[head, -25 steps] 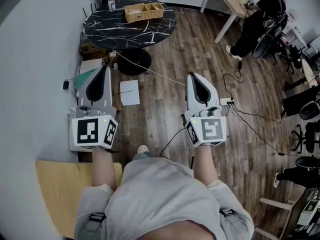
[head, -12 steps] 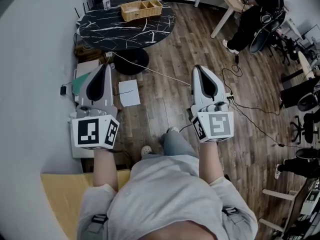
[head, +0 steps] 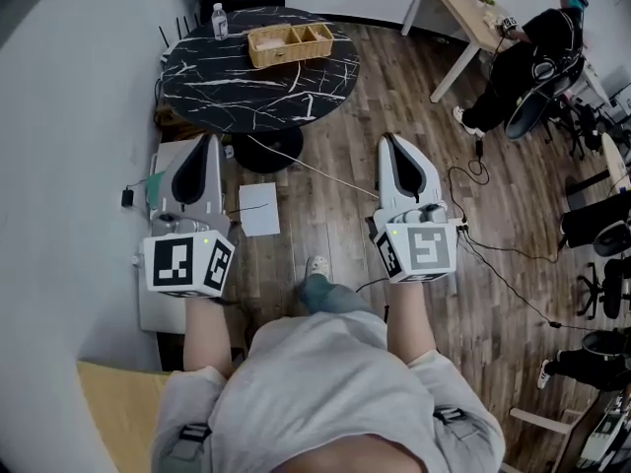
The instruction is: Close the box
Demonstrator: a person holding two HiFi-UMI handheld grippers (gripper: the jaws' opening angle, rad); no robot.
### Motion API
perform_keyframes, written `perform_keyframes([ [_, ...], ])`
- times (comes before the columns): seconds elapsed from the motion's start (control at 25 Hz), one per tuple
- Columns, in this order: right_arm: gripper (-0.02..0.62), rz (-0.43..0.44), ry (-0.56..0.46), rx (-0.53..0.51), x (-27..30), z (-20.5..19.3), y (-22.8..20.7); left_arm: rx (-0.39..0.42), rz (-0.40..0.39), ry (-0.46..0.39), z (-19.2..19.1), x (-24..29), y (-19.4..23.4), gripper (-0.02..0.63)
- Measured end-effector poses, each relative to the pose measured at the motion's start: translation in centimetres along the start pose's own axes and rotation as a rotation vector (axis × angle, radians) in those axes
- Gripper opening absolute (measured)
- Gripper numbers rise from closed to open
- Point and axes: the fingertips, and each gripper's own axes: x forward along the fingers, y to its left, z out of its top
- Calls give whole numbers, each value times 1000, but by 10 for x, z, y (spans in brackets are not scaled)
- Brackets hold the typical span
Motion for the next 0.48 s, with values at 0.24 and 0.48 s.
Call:
perform_keyframes([
  [0.24, 5, 51, -15, 4, 60, -7, -33, 9, 36, -8, -1, 60, 3, 58],
  [0.48, 5, 104, -32, 19, 106, -18, -60, 14, 71, -16, -7, 109, 4, 58],
])
